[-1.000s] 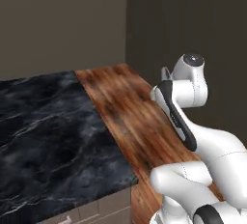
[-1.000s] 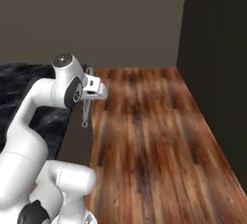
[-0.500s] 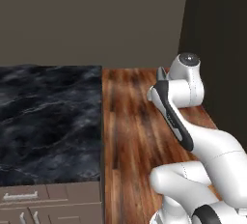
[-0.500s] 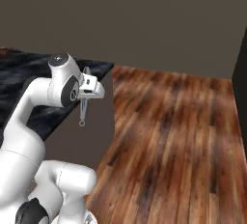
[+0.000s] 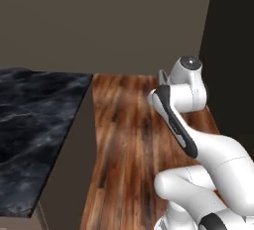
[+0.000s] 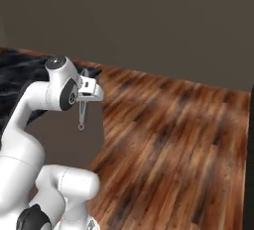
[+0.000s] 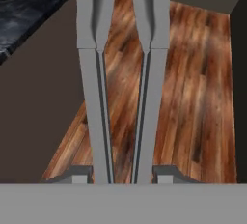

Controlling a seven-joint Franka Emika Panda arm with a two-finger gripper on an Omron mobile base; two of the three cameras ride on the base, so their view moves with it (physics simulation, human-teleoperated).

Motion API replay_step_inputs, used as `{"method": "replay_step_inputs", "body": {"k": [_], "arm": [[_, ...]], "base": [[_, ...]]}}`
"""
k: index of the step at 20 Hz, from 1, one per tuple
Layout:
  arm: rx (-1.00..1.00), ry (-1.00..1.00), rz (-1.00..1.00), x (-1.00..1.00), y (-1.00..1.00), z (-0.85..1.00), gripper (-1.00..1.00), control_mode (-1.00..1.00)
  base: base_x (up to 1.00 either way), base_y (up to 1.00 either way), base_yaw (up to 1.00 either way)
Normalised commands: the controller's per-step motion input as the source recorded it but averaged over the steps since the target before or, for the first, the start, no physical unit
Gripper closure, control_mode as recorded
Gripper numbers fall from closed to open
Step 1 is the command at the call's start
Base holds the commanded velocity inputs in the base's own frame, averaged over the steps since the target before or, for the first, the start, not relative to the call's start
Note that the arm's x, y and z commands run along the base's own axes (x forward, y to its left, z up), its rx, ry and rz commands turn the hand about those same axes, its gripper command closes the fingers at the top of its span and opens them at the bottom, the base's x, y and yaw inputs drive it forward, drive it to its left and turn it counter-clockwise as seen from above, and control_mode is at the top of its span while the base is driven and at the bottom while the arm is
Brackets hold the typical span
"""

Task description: Take the tongs from the drawer on the right and place them on the dining counter next to the tray containing the kebab skewer.

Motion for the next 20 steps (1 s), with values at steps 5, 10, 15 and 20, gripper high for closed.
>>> {"method": "replay_step_inputs", "body": {"k": [5, 10, 15, 20], "arm": [[0.0, 0.0, 0.0, 0.0, 0.0, 0.0, 1.0, 1.0], [0.0, 0.0, 0.0, 0.0, 0.0, 0.0, 1.0, 1.0], [0.0, 0.0, 0.0, 0.0, 0.0, 0.0, 1.0, 1.0], [0.0, 0.0, 0.0, 0.0, 0.0, 0.0, 1.0, 1.0]], "base": [[1.0, -1.0, 0.12], [1.0, -0.93, 0.12], [1.0, -0.79, 0.12], [1.0, -0.65, 0.19]]}}
